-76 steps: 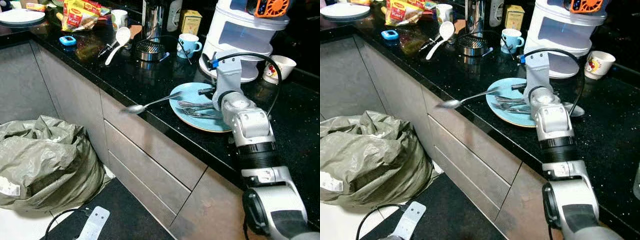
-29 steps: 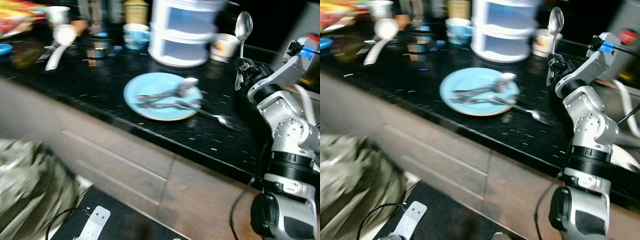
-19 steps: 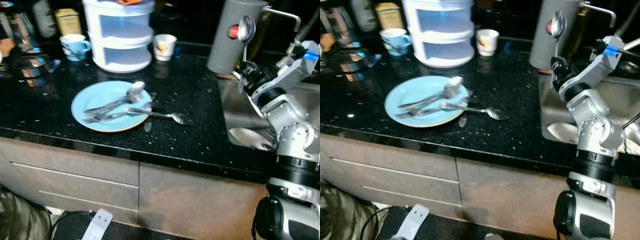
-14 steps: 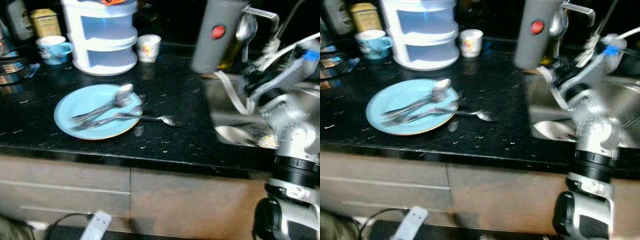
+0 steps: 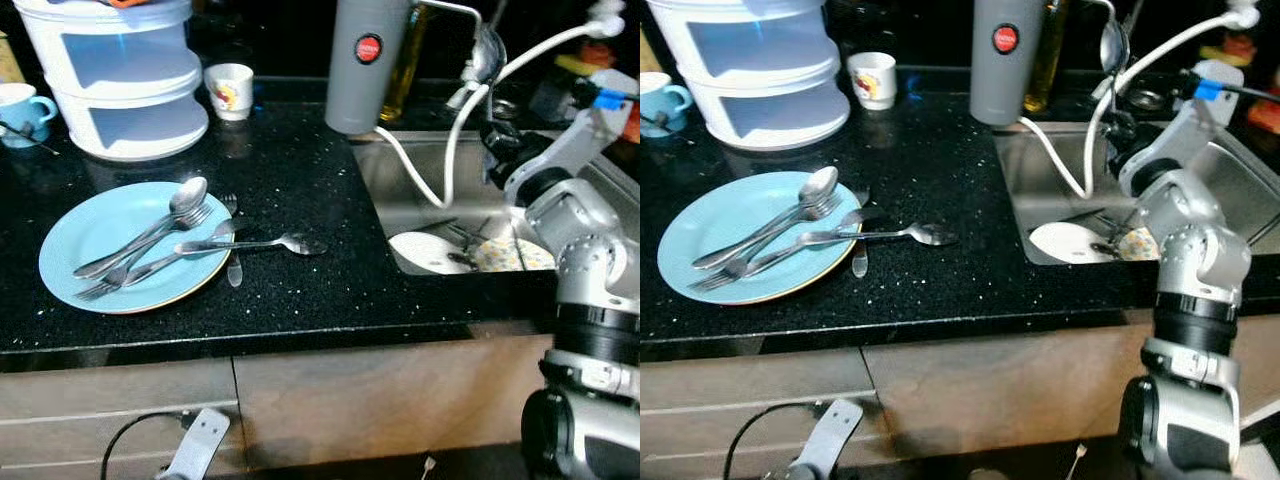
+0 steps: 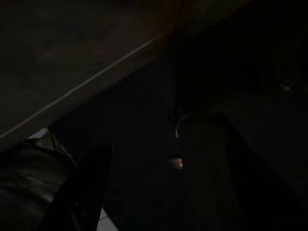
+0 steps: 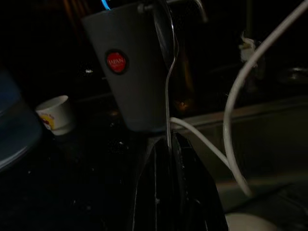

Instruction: Kitchen organization

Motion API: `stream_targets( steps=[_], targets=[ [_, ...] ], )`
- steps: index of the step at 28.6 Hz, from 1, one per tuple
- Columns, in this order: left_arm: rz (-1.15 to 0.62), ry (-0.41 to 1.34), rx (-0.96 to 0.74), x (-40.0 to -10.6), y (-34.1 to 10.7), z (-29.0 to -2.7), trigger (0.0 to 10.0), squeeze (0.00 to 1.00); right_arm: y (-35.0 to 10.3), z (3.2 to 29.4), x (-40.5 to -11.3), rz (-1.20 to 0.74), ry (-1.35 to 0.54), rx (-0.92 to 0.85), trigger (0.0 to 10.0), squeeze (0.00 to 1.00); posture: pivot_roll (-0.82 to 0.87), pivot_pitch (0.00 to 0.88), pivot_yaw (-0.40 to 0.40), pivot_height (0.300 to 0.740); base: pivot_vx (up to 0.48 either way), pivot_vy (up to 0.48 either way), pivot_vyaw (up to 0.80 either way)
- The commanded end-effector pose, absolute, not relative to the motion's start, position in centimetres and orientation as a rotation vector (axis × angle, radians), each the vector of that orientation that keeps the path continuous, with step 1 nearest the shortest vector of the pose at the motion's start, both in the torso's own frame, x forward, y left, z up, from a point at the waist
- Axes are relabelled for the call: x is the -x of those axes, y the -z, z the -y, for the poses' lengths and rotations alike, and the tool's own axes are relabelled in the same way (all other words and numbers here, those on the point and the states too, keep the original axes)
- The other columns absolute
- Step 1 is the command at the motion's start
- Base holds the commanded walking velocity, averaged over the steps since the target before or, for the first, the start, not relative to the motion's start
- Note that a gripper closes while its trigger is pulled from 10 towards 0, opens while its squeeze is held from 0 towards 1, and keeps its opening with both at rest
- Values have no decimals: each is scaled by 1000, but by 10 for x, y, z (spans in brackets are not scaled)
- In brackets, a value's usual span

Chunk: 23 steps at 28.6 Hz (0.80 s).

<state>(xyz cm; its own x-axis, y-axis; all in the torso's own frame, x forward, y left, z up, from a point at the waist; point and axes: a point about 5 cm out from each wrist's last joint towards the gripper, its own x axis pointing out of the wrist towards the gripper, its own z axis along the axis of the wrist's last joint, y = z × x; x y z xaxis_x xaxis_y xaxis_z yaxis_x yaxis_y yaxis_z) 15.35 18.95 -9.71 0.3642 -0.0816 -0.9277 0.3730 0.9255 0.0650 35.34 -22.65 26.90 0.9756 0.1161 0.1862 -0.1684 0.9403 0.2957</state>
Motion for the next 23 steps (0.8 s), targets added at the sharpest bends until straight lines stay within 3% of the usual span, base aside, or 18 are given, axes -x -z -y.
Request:
stream_targets(
  steps=[1,15,23],
  targets=[
    [-1172,306,-296,-152,98,-190,10000,0,-267,229,-353,148,-133,-291,10000,0,-25,0,-39,740,0,0,-750],
    [-1181,302,-280,-150,98,-189,10000,0,-263,221,-356,101,-162,-205,10000,0,-26,0,-43,740,0,0,-750],
    [-1198,296,-280,-149,99,-190,10000,0,-262,217,-357,103,-164,-192,10000,0,-22,0,-43,740,-64,0,0]
  ],
)
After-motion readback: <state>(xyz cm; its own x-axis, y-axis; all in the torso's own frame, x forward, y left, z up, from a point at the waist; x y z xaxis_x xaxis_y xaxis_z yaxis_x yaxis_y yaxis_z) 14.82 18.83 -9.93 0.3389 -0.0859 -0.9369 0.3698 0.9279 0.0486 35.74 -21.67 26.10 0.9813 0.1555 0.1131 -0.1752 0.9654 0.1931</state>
